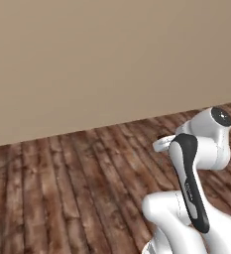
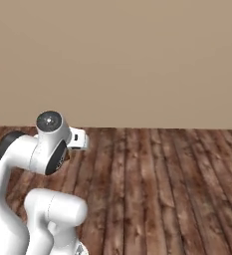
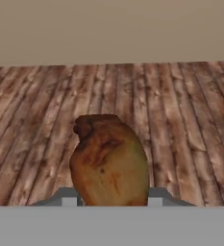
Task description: Take the chicken drumsticks from the pan and place one on each plate on the dining counter.
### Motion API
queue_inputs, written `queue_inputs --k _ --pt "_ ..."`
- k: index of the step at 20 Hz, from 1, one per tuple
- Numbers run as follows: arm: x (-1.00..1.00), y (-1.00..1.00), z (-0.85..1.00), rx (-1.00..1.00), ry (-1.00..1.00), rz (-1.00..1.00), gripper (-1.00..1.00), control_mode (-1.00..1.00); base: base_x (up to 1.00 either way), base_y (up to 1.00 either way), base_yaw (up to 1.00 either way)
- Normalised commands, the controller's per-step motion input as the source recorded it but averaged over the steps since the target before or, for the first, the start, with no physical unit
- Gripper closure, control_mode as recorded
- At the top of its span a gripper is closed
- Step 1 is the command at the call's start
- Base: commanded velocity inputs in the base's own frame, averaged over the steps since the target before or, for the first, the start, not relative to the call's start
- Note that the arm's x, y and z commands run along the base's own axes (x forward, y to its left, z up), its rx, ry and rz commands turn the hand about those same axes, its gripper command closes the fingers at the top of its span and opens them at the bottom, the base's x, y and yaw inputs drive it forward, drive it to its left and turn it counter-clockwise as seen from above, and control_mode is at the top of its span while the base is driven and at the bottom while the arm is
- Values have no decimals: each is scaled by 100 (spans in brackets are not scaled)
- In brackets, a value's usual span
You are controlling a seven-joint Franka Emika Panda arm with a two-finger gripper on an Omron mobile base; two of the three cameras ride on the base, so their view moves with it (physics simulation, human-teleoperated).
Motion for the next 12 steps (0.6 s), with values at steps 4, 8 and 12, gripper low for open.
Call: queue_inputs --k 4,8,12 --pt "0 0 0 0 0 0 100 100 75 0 -53" --pt "0 0 0 0 0 0 100 100 79 0 -50" --pt "0 0 0 0 0 0 100 100 86 0 -44"
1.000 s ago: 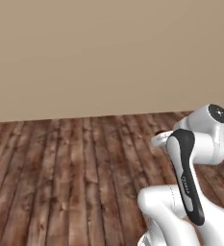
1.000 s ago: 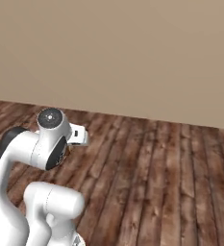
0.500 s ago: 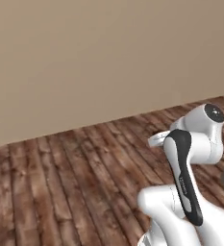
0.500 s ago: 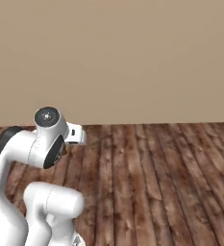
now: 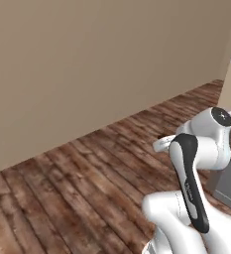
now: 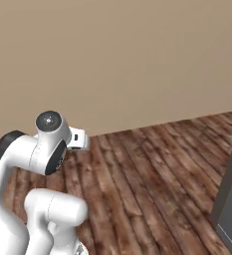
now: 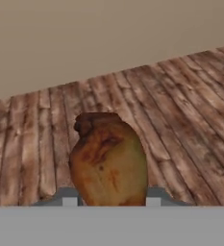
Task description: Take the chicken drumsticks from the pan and place one on each plate on the dining counter.
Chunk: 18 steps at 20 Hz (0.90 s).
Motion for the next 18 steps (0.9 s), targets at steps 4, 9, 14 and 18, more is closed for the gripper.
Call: queue_inputs --k 4,9,14,18 --pt "0 0 0 0 0 0 100 100 90 0 -41" --pt "0 0 0 0 0 0 100 100 95 0 -37" --pt "0 0 0 0 0 0 100 100 99 0 -33" --pt "0 0 0 0 0 0 100 100 100 0 -25"
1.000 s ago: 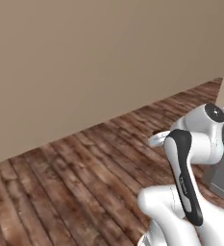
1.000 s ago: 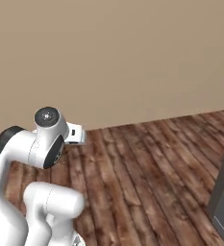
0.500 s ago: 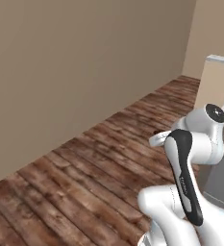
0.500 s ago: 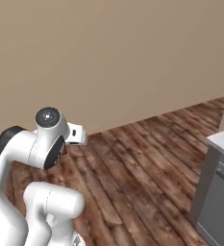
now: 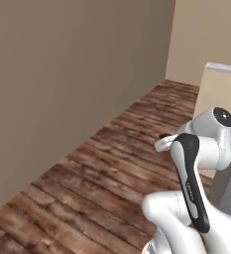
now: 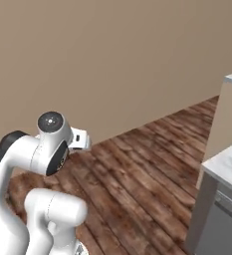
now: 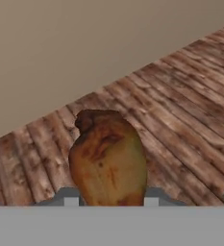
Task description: Take the chicken drumsticks from the pan and place one on each plate on the dining counter.
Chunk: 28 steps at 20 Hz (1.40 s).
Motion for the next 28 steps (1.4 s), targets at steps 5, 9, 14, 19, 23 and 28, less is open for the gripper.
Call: queue_inputs --k 5,9,14,19,23,28 --pt "0 0 0 0 0 0 100 100 100 2 -22" --pt "0 0 0 0 0 0 100 100 100 6 -22" --pt "0 0 0 0 0 0 100 100 100 8 -22" --pt "0 0 0 0 0 0 100 100 100 10 -29" --pt "0 0 0 0 0 0 100 100 99 14 -41" --pt "0 0 0 0 0 0 100 100 95 20 -47"
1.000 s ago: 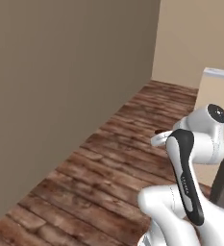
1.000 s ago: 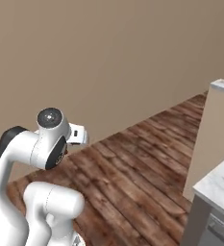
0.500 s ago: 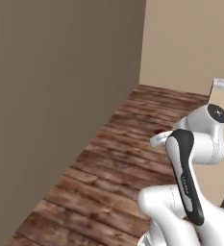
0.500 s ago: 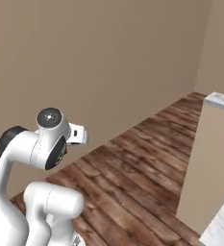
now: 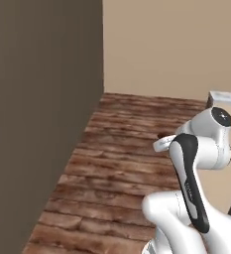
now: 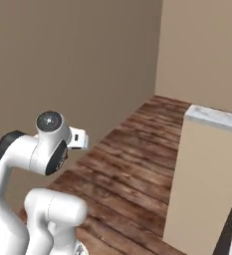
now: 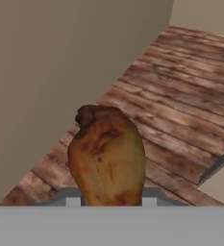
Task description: Take the chicken drumsticks from the pan and place one on each plate on the dining counter.
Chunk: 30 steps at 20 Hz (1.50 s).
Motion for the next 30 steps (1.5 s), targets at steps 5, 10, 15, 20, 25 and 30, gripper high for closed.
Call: queue_inputs --k 5,10,15,20,25,30 --pt "0 0 0 0 0 0 100 100 100 40 -42" --pt "0 0 0 0 0 0 100 100 100 48 -37" --pt "0 0 0 0 0 0 100 100 100 46 -40" --pt "0 0 0 0 0 0 100 100 100 42 -43" --pt "0 0 0 0 0 0 100 100 100 41 -40" --pt "0 0 0 0 0 0 100 100 100 41 -39"
